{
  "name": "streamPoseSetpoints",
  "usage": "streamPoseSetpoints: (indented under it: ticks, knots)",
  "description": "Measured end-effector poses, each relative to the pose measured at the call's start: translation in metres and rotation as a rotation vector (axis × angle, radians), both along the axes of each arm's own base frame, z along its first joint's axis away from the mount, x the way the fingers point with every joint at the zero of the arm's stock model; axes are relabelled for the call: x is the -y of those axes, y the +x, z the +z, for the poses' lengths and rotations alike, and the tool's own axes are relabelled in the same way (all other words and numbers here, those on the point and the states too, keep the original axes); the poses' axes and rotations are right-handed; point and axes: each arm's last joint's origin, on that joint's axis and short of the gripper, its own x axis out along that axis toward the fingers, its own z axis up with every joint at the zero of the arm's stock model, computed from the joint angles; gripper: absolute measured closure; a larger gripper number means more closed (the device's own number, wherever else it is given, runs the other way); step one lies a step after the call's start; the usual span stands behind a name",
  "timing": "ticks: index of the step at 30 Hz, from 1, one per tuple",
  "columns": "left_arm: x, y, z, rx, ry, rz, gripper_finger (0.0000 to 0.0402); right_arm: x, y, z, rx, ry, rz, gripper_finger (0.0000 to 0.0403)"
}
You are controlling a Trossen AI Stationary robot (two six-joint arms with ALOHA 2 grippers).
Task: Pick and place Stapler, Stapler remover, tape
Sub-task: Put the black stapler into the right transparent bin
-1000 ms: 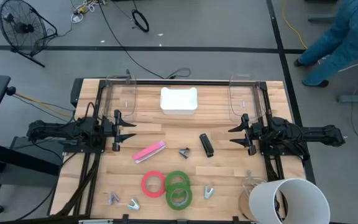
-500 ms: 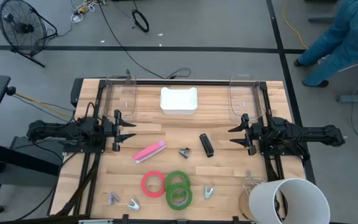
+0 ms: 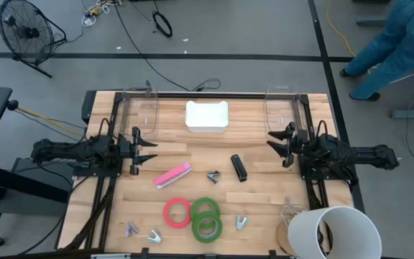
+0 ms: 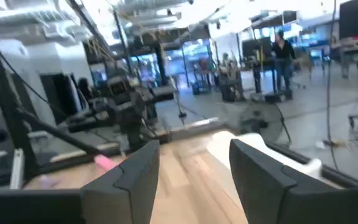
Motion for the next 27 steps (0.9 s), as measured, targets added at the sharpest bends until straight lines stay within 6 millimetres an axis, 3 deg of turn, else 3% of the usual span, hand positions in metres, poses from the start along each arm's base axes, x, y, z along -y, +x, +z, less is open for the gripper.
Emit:
streamPoseSetpoints:
  ticks: [5,11,19,23,27]
  knots:
    - [0.000,0.000,0.000,0.000,0.000,0.000,0.0225,-0.003,0.001,0.012,0.110,-0.040,0.073,0.0208]
    - [0.000,0.000,0.000,0.000,0.000,0.000,0.0225,-0.005,0.022,0.021,-0.075,-0.112,0.054,0.0208]
    - [0.000,0.000,0.000,0.002,0.000,0.000,0.0225,-0.013,0.078,0.083,-0.327,-0.304,0.092,0.0208]
    - [0.000,0.000,0.000,0.004,-0.001,0.001,0.0225,-0.017,0.111,0.099,-0.449,-0.334,0.120,0.0208]
    - [0.000,0.000,0.002,0.020,-0.003,0.014,0.0225,-0.019,0.135,0.104,-0.668,-0.177,0.129,0.0208]
